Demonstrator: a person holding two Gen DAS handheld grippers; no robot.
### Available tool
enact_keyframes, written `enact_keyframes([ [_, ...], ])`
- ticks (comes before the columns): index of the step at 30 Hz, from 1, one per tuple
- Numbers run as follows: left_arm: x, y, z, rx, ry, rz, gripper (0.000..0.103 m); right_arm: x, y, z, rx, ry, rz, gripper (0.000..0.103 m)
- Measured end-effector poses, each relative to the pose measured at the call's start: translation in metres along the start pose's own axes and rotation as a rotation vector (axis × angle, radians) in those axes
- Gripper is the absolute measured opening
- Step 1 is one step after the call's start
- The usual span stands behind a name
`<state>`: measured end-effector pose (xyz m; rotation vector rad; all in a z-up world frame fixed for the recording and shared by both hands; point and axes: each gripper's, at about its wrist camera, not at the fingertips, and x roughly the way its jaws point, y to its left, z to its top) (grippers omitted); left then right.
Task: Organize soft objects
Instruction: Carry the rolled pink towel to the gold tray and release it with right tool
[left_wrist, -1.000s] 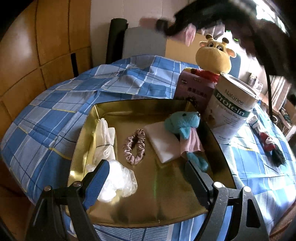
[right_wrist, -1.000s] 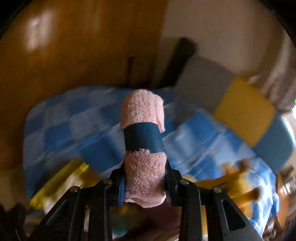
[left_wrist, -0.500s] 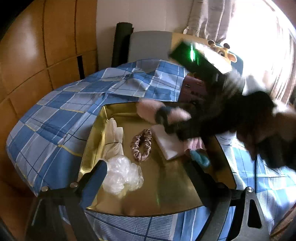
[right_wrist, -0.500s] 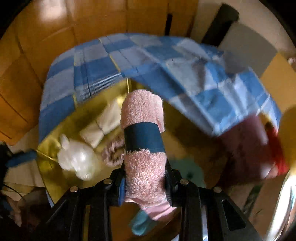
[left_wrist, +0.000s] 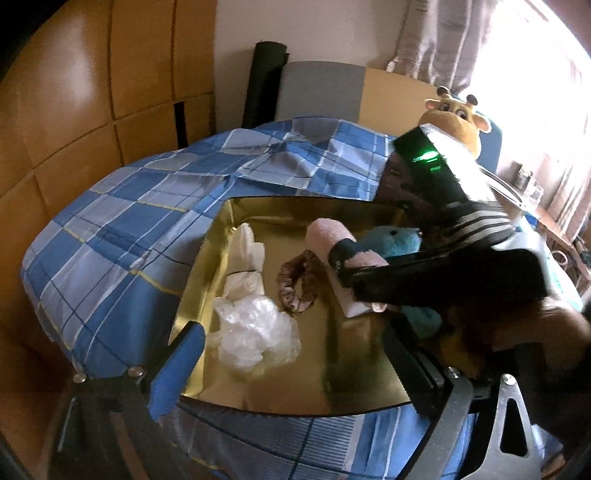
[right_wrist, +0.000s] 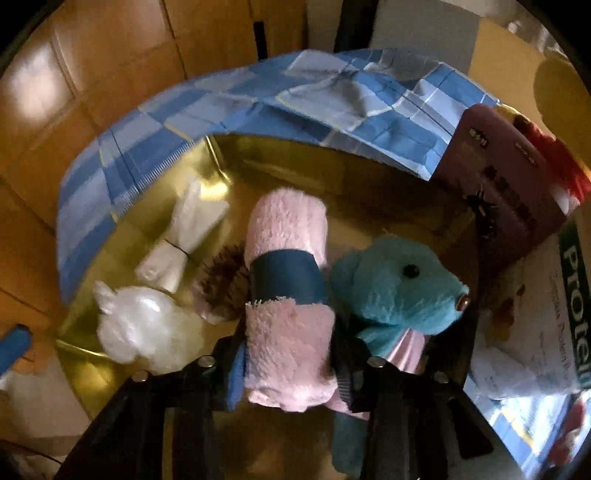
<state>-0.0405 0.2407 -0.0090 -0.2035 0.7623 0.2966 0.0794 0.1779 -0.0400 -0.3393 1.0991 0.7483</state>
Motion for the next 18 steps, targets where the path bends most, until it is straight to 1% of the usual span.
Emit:
enact_keyframes([
  [2,0.002,0.004,0.000,-0.018,0.009,0.007,0.098,-0.008,-0.002,0.000,0.017,-0.030,0.001,0.047],
  [4,0.004,0.008,-0.001,-0.038,0.016,0.009,0.098,-0.018,-0.005,-0.001,0.027,-0.062,0.007,0.053],
  [7,0.003,0.009,-0.003,-0.040,0.017,0.013,0.098,-0.034,-0.009,-0.005,0.037,-0.108,0.007,0.056],
  [12,0.002,0.005,-0.003,-0.024,0.009,0.017,0.098,-0.053,-0.020,-0.018,0.047,-0.143,-0.008,0.057],
  [18,-0.003,-0.005,-0.002,0.007,-0.005,0.021,0.098,-0.068,-0.027,-0.043,0.032,-0.172,-0.029,0.057],
])
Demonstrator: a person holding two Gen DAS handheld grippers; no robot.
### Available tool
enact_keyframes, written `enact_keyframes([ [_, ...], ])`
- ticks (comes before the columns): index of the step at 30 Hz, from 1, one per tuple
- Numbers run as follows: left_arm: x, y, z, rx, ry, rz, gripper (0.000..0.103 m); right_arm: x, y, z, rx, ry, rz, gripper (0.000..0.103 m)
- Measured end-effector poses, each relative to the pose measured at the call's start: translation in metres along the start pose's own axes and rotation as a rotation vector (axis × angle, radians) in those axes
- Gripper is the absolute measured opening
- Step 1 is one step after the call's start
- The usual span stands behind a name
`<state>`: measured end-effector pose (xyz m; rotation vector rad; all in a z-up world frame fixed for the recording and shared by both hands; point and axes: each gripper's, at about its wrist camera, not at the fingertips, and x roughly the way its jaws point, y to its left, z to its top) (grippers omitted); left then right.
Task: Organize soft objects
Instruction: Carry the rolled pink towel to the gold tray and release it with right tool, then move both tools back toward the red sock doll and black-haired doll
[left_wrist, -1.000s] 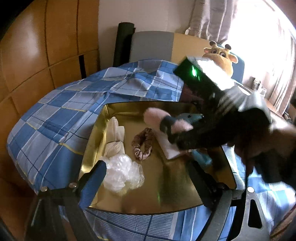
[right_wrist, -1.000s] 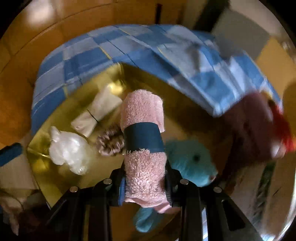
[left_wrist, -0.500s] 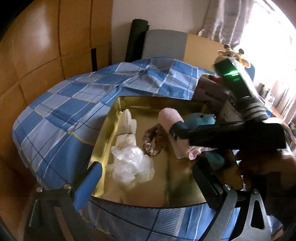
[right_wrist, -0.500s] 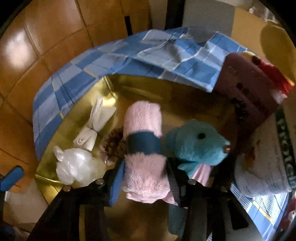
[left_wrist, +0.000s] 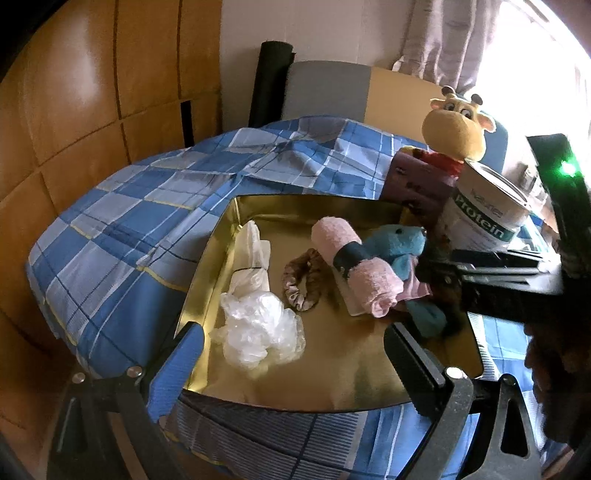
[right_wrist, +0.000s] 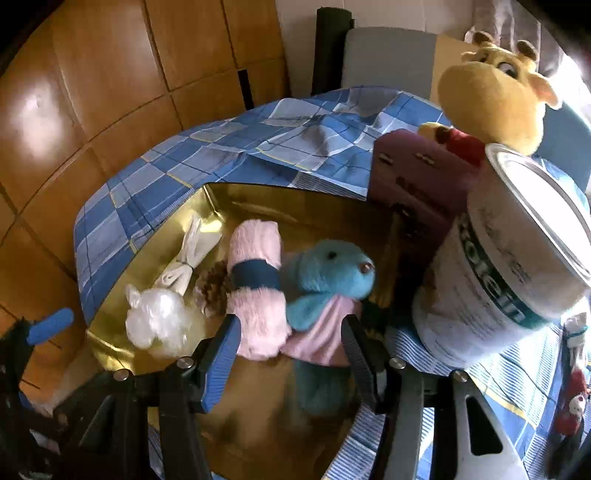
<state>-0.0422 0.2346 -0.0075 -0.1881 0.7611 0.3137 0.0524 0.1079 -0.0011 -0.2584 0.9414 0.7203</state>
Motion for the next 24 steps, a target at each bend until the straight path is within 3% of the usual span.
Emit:
enact_keyframes([
  [9,-0.006,-0.019,0.000,0.061,-0.014,-0.011,0.098,-0.033,-0.014,-0.036,-0.021,-0.042,-0.023,0.057],
  [24,-0.011,-0.052,-0.005,0.154,-0.014,-0.051,0.098,-0.074,-0.094,-0.073,0.120,-0.077,-0.153,0.058],
])
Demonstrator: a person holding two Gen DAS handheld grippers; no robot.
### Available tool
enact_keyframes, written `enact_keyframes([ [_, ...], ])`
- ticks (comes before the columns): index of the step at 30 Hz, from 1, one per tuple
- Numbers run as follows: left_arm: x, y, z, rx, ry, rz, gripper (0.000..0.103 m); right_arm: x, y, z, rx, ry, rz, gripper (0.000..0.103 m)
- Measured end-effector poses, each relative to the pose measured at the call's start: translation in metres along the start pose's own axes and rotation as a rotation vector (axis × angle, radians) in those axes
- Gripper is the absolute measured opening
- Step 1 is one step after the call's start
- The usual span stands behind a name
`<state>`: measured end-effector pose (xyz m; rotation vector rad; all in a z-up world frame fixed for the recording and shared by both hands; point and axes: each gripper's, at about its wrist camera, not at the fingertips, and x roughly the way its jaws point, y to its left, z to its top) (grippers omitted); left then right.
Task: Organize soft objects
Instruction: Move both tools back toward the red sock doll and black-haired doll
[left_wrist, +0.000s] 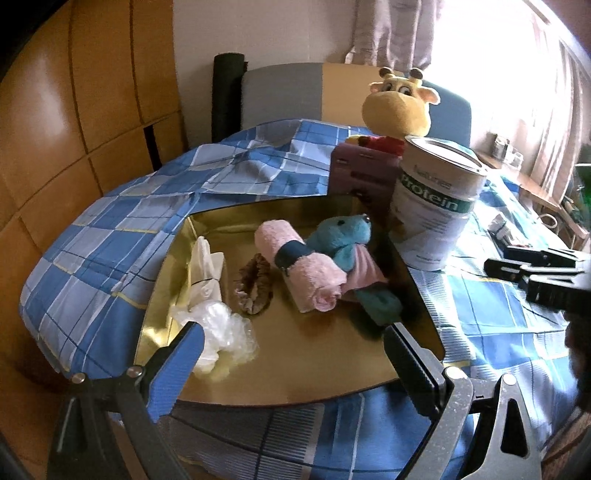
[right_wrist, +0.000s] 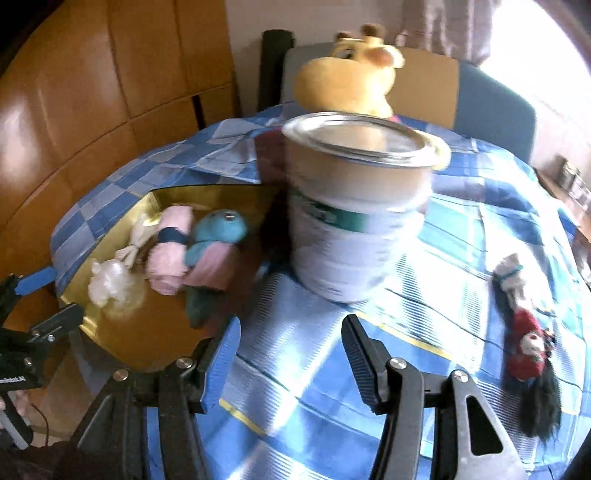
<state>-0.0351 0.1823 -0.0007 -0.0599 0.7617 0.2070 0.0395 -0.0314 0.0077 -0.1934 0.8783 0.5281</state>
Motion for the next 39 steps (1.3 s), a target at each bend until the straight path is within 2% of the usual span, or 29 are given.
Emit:
enact_keyframes([
  [5,-0.001,-0.008,0.000,0.023,0.001,-0.013,0.098,-0.010,-0.041,-0.006,0.054,-0.005,-0.088,0.058],
  [11,0.000,-0.018,-0.001,0.049,0.007,-0.030,0.098,-0.029,-0.110,-0.020,0.171,-0.027,-0.258,0.058],
  [14,0.000,-0.025,0.000,0.068,0.005,-0.038,0.098,-0.042,-0.153,-0.035,0.303,-0.064,-0.347,0.058],
  [16,-0.001,-0.031,0.001,0.091,0.005,-0.052,0.098,-0.050,-0.187,-0.053,0.443,-0.097,-0.398,0.058],
  [19,-0.003,-0.043,0.003,0.120,-0.003,-0.076,0.098,-0.055,-0.223,-0.076,0.610,-0.100,-0.458,0.058],
  [20,-0.003,-0.049,0.004,0.129,-0.005,-0.092,0.098,-0.056,-0.233,-0.079,0.666,-0.092,-0.465,0.058],
  [22,-0.003,-0.059,0.006,0.152,-0.006,-0.125,0.098,-0.066,-0.250,-0.089,0.770,-0.137,-0.464,0.058],
  [29,0.003,-0.110,0.010,0.249,0.032,-0.240,0.098,-0.080,-0.267,-0.107,0.925,-0.167,-0.478,0.058],
  [32,0.007,-0.132,0.012,0.283,0.044,-0.274,0.096,-0.086,-0.277,-0.120,1.018,-0.187,-0.441,0.058],
  [37,0.015,-0.168,0.017,0.336,0.076,-0.343,0.085,-0.095,-0.293,-0.141,1.155,-0.226,-0.396,0.058],
  [39,0.020,-0.183,0.018,0.358,0.096,-0.376,0.076,-0.096,-0.296,-0.147,1.194,-0.235,-0.378,0.058],
])
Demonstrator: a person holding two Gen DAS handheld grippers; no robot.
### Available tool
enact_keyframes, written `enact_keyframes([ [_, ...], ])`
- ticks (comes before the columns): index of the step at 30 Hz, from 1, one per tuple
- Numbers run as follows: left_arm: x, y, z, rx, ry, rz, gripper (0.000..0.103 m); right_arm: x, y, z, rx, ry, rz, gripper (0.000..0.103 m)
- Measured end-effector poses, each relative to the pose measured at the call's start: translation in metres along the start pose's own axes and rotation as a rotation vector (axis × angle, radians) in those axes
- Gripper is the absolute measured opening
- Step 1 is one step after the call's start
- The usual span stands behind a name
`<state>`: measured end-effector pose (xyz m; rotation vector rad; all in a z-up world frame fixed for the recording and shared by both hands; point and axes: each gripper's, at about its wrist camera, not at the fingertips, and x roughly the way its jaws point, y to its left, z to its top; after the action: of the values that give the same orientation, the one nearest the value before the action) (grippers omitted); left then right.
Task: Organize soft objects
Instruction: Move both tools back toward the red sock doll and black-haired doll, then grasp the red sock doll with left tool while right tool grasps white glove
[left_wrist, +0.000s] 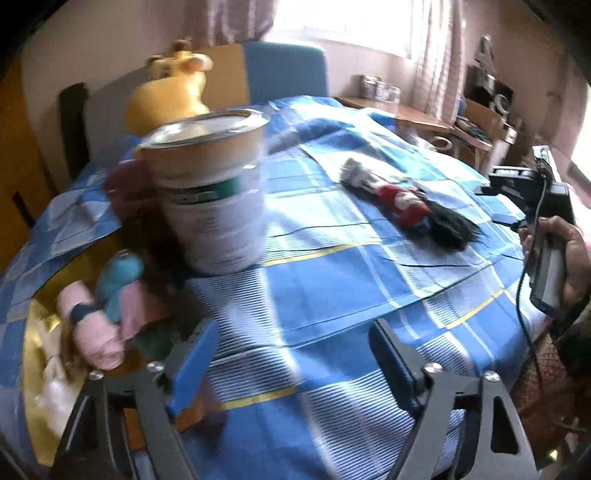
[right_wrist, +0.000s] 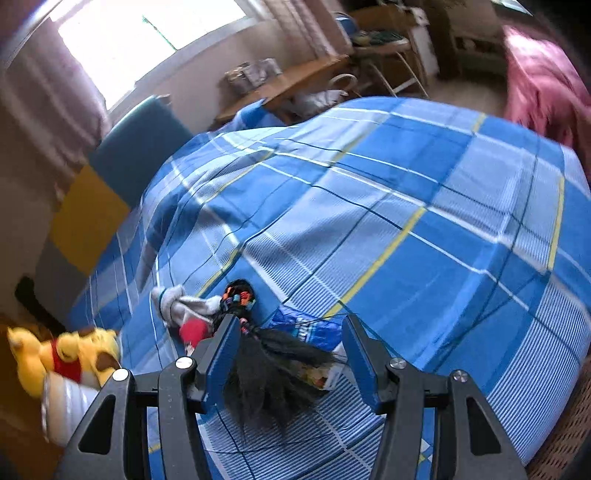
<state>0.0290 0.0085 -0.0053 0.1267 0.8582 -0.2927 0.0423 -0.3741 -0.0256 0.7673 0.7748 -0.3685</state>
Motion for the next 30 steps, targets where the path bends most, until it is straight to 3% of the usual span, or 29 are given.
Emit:
enact_keyframes([
  [4,0.025,-0.020,0.016,0.017,0.051,-0.077,0.062,0.002,-0.006,0.001,0.042,0.024,0.028,0.058],
  [6,0.038,-0.029,0.025,0.016,0.072,-0.118,0.049,0.002,-0.004,0.001,0.041,0.028,0.043,0.058],
  [12,0.078,-0.050,0.061,-0.026,0.122,-0.207,0.033,0.002,-0.002,0.000,0.044,0.045,0.084,0.058],
  [19,0.133,-0.078,0.111,-0.102,0.171,-0.299,0.036,0.004,-0.006,0.001,0.078,0.066,0.127,0.058],
  [23,0.161,-0.089,0.133,-0.151,0.181,-0.308,0.058,0.006,-0.005,0.001,0.083,0.084,0.149,0.058],
  [30,0.210,-0.111,0.161,-0.222,0.209,-0.317,0.059,0.006,-0.024,0.003,0.178,0.081,0.170,0.058],
])
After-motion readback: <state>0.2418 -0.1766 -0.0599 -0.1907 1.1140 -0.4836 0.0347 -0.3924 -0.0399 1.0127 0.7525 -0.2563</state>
